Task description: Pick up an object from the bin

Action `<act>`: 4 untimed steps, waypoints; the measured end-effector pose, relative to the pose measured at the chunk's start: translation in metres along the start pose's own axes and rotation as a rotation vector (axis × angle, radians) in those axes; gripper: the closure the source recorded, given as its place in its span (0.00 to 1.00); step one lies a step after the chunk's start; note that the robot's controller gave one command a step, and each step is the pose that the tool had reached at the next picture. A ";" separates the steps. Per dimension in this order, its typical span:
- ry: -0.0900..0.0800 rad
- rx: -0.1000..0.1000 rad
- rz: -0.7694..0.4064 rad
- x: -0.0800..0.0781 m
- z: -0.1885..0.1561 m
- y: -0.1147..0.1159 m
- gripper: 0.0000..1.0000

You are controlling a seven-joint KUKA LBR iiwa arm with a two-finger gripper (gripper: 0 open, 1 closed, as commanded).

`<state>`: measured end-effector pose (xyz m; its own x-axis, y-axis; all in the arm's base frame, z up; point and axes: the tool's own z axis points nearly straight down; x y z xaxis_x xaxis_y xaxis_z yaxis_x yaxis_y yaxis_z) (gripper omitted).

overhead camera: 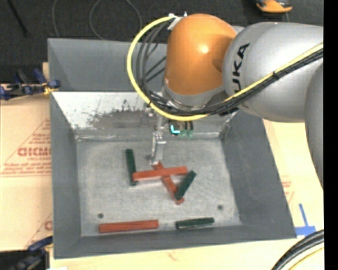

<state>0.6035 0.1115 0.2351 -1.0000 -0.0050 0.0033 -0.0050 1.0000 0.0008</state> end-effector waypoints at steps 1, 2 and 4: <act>-0.002 0.002 -0.250 -0.025 0.151 -0.037 0.00; -0.007 -0.001 -0.294 0.031 0.163 -0.010 0.00; -0.014 0.003 -0.673 0.082 0.162 -0.021 1.00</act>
Offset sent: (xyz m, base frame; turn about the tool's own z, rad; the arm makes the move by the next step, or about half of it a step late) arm 0.0249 -0.0347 -0.1493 -0.2512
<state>0.5210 0.0902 0.0731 -0.7788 -0.6272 -0.0098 -0.6272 0.7788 -0.0042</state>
